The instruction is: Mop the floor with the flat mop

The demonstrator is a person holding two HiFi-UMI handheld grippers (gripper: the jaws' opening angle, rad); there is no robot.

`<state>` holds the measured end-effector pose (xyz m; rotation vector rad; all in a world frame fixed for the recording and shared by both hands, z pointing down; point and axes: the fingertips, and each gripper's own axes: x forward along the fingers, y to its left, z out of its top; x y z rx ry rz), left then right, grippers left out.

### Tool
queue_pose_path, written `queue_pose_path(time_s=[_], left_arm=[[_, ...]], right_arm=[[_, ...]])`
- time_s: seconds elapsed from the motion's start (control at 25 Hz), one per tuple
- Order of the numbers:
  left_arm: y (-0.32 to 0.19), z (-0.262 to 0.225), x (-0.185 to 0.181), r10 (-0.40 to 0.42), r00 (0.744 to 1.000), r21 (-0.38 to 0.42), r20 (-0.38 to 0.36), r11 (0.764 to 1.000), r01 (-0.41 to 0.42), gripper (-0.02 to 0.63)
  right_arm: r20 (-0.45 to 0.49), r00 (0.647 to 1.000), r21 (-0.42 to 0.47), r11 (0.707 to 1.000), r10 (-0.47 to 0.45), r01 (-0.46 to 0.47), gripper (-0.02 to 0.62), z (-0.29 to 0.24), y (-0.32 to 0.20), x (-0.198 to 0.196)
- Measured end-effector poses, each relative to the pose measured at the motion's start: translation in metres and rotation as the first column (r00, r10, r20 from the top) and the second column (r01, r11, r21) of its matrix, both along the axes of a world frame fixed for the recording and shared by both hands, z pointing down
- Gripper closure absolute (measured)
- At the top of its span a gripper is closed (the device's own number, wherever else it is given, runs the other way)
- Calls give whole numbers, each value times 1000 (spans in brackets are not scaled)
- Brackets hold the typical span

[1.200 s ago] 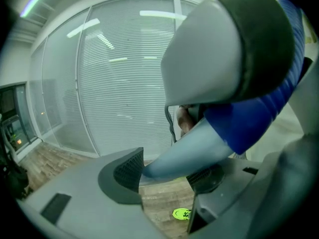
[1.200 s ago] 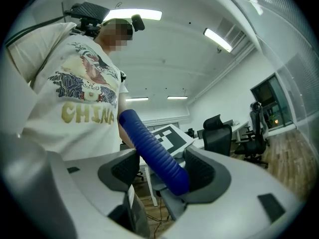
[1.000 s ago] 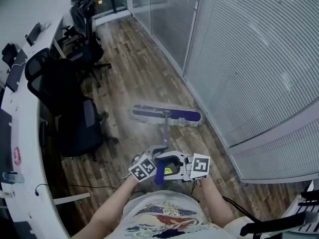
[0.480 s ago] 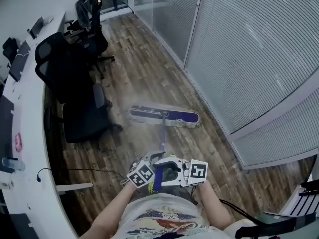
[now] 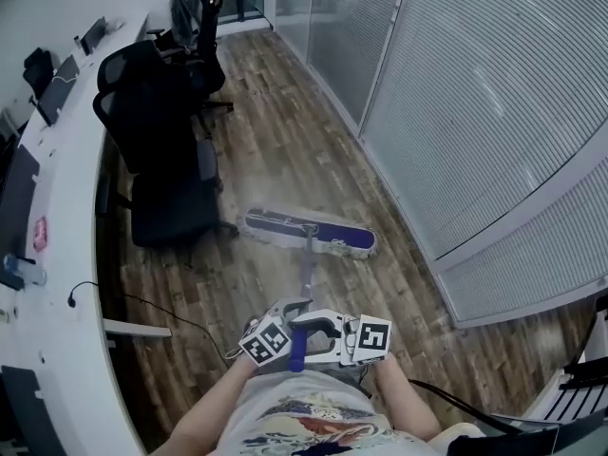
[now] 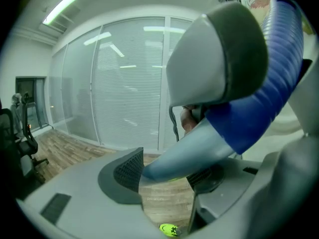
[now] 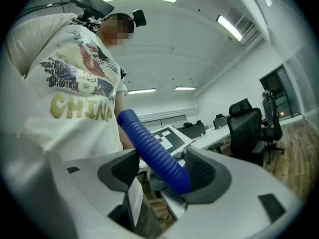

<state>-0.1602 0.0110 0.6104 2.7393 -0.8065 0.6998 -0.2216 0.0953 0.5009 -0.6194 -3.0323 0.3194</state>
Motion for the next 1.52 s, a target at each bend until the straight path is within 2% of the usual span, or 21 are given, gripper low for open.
queue_pose_path(time_s=[0.2,0.4,0.52,0.64,0.76,0.92,1.2,1.36,1.52], left_arm=[[44,-4,22,-41,999,-3,-6,999,41,387],[92,15,52,21,997,8,71,1000,-21,387],[100,23,63,63,993,15,105,998,-65,387],[103,26,69,78,991,6,106,997,-79,387],[98,22,69,85,992,1,90,996,-85,385],[89,24,58,114,990,-1,88,993,-115,383],[37,4,15,86,996,22,0,996,-86,382],[4,7,-9,71,997,26,-17,997,-71,382],[-31,17,-28,73,997,30,1,997,-73,381]], right_arm=[[10,1000,-15,1000,-21,22,334,-4,45,25],[48,999,19,1000,10,-11,333,9,91,57],[25,999,28,999,27,-28,330,21,99,68],[1,1000,37,999,29,-29,328,25,100,74],[17,999,6,1000,30,-31,328,19,95,73],[2,1000,14,1000,-14,14,327,23,86,60],[40,997,-5,998,-60,61,327,2,34,15],[-27,996,1,996,-87,87,327,14,3,-8],[-46,994,9,995,-94,95,324,20,-30,-33]])
